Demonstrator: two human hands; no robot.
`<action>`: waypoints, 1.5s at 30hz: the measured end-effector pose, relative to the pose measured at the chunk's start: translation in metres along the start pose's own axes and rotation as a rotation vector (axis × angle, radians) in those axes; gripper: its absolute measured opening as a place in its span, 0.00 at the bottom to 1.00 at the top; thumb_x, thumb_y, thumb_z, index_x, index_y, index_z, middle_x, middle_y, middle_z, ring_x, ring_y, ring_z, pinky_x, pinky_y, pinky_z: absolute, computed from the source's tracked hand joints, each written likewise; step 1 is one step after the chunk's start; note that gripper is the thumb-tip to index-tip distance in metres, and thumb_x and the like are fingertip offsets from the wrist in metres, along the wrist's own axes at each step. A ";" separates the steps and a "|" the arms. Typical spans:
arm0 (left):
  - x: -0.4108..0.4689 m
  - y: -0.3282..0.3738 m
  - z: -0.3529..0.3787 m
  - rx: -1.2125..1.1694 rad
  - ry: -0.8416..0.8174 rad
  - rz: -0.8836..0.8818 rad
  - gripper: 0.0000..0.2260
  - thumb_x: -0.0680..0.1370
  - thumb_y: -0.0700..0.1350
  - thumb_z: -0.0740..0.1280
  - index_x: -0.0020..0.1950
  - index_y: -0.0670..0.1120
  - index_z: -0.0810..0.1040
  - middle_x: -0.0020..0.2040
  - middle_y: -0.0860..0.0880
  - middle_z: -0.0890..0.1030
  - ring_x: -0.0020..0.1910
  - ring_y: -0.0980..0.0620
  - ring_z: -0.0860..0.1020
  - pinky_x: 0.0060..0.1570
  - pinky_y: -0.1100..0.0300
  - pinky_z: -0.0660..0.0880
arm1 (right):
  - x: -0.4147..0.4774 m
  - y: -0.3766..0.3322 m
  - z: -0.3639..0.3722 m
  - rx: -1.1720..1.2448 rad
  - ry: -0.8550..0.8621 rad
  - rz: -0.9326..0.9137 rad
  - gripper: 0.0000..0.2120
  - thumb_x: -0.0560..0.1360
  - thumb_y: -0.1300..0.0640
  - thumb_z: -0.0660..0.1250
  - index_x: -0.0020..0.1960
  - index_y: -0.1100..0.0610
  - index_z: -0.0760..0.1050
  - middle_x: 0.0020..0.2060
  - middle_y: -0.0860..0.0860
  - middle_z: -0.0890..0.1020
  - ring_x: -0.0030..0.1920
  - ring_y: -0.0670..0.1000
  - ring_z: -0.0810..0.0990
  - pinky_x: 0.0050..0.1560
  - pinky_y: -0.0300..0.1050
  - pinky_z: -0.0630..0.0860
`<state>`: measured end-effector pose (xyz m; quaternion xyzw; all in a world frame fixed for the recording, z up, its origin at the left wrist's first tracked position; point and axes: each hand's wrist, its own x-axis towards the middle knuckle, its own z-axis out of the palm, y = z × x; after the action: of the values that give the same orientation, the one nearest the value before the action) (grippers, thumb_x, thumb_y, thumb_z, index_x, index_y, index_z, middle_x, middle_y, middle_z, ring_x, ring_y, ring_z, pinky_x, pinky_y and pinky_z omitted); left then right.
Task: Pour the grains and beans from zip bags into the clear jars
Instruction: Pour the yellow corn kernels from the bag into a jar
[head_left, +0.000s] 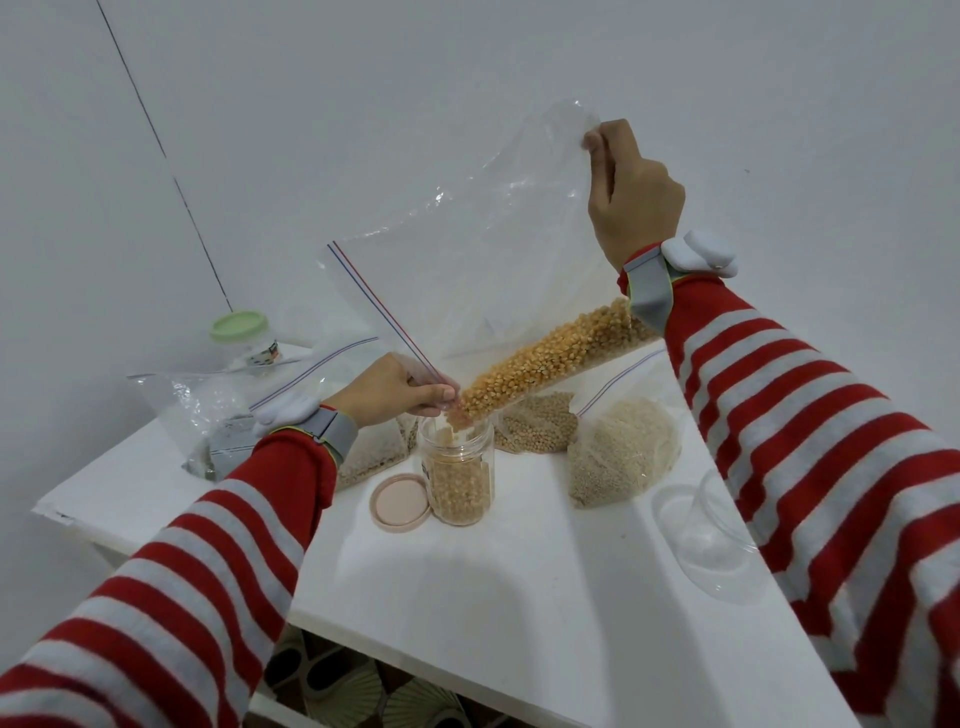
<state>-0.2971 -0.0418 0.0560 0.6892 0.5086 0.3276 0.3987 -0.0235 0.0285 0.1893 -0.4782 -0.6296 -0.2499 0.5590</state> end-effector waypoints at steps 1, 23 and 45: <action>0.000 0.000 0.000 -0.004 0.001 -0.004 0.07 0.76 0.38 0.71 0.49 0.35 0.84 0.51 0.46 0.85 0.50 0.48 0.84 0.47 0.61 0.81 | 0.000 0.000 0.000 -0.001 -0.001 0.002 0.22 0.83 0.46 0.50 0.54 0.59 0.77 0.26 0.54 0.72 0.25 0.56 0.68 0.27 0.44 0.60; -0.003 0.003 0.002 -0.012 -0.005 0.000 0.07 0.76 0.39 0.71 0.50 0.35 0.84 0.51 0.45 0.85 0.50 0.48 0.84 0.48 0.61 0.81 | 0.002 0.000 -0.001 0.007 0.025 -0.005 0.20 0.83 0.47 0.52 0.53 0.59 0.78 0.25 0.53 0.72 0.24 0.55 0.67 0.26 0.43 0.59; -0.002 0.005 0.001 0.000 -0.007 0.001 0.08 0.76 0.39 0.71 0.51 0.35 0.84 0.52 0.45 0.85 0.51 0.47 0.84 0.49 0.60 0.81 | 0.005 0.000 0.000 -0.008 0.025 -0.015 0.21 0.83 0.46 0.51 0.54 0.58 0.77 0.26 0.55 0.74 0.25 0.57 0.70 0.27 0.44 0.61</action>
<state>-0.2951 -0.0447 0.0596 0.6905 0.5070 0.3252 0.4005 -0.0231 0.0299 0.1938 -0.4727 -0.6251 -0.2624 0.5630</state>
